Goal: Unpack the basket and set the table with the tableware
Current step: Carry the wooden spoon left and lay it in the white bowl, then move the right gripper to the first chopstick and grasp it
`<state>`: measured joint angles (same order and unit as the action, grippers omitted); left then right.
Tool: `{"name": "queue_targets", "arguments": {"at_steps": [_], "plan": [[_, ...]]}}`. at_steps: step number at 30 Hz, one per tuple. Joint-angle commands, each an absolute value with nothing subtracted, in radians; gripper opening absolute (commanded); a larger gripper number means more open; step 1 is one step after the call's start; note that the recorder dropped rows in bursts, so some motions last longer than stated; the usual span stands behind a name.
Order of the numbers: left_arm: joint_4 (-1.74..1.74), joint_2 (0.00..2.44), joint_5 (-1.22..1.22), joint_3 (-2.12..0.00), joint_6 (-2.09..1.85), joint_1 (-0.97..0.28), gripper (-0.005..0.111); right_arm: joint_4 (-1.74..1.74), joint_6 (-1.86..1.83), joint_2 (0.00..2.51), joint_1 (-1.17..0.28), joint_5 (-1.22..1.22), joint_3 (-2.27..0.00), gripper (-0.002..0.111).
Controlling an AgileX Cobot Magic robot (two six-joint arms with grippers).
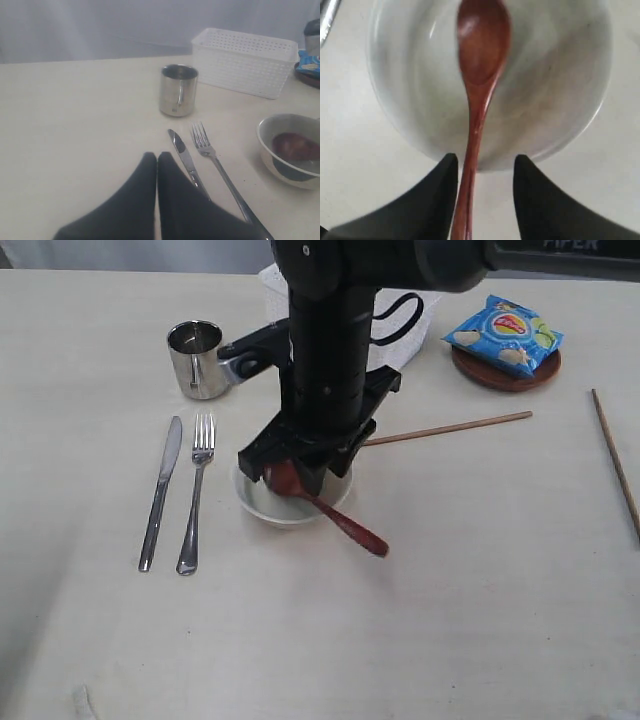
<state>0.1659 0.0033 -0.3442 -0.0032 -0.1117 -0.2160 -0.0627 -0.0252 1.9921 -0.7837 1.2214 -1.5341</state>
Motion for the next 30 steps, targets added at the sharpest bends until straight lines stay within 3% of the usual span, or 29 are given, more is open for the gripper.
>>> {"name": "queue_targets", "arguments": {"at_steps": [1, 7, 16, 24, 30], "plan": [[0.166, 0.000, -0.342, 0.000, -0.112, -0.222, 0.000, -0.054, -0.024, 1.981, -0.781, 1.221, -1.593, 0.036], [0.166, 0.000, -0.342, 0.000, -0.112, -0.222, 0.000, 0.052, -0.024, 1.927, -0.723, 1.221, -1.615, 0.035], [0.166, 0.000, -0.342, 0.000, -0.112, -0.222, 0.000, 0.086, -0.109, 1.920, -0.457, 1.221, -1.615, 0.035], [0.166, 0.000, -0.342, 0.000, -0.112, -0.222, 0.000, -0.047, -0.498, 2.000, -0.281, 1.221, -1.615, 0.035], [0.166, 0.000, -0.342, 0.000, -0.112, -0.222, 0.000, -0.164, -0.806, 2.069, -0.246, 1.221, -1.615, 0.035]]}}
